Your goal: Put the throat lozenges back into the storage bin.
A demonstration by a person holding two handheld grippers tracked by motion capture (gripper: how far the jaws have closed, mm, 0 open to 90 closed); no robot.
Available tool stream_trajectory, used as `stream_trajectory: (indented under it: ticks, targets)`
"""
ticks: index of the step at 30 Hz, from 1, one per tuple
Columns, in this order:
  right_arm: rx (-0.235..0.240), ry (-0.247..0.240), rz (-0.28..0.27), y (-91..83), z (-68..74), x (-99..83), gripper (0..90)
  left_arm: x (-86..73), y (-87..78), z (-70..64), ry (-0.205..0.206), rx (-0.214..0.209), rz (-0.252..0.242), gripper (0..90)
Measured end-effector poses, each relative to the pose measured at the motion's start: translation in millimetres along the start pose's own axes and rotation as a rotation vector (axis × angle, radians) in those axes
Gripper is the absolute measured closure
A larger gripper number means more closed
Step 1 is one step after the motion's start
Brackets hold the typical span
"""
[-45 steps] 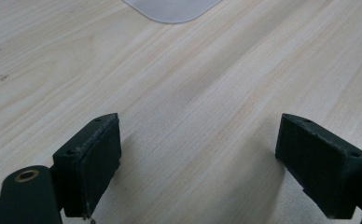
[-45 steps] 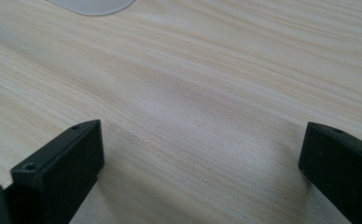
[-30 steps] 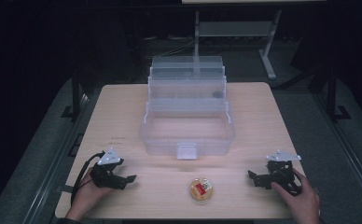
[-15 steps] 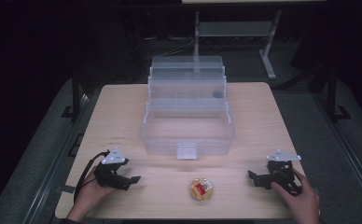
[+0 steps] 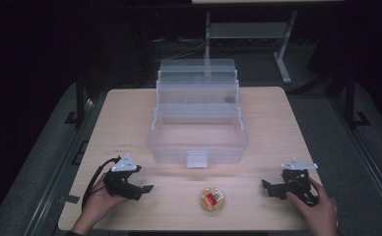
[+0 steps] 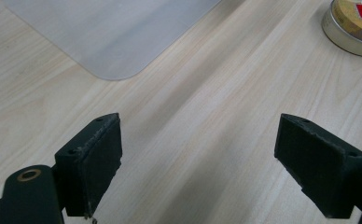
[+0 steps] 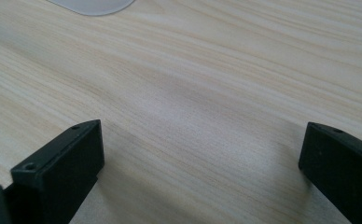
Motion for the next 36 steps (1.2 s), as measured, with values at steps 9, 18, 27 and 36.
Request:
stream_trajectory:
  ticks: [9, 18, 27, 36]
  targets:
    - [0.000, 0.000, 0.000, 0.0, 0.0, 0.0, 0.0, 14.0, 1.8, -3.4, 0.019, -0.020, -0.005, 14.4]
    - [0.000, -0.001, 0.000, 0.0, 0.0, 0.0, 0.0, 28.6, 7.7, -9.5, 0.047, -0.045, 0.005, 14.3]
    - [0.000, 0.000, 0.000, 0.0, 0.0, 0.0, 0.0, 39.6, 13.8, -15.5, 0.067, -0.062, 0.010, 14.3]
    - [0.000, 0.000, 0.000, 0.0, 0.0, 0.0, 0.0, 47.8, 19.8, -21.4, 0.089, -0.082, 0.015, 14.4]
Point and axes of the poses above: each handheld gripper's, and its own axes: y roughly forward along the jaws, x roughly out of its top, z roughly to its left, the point moved 5 cm from there along y, roughly forward along the jaws, and after that the axes turned 8 degrees about y, right-handed, at the moved point
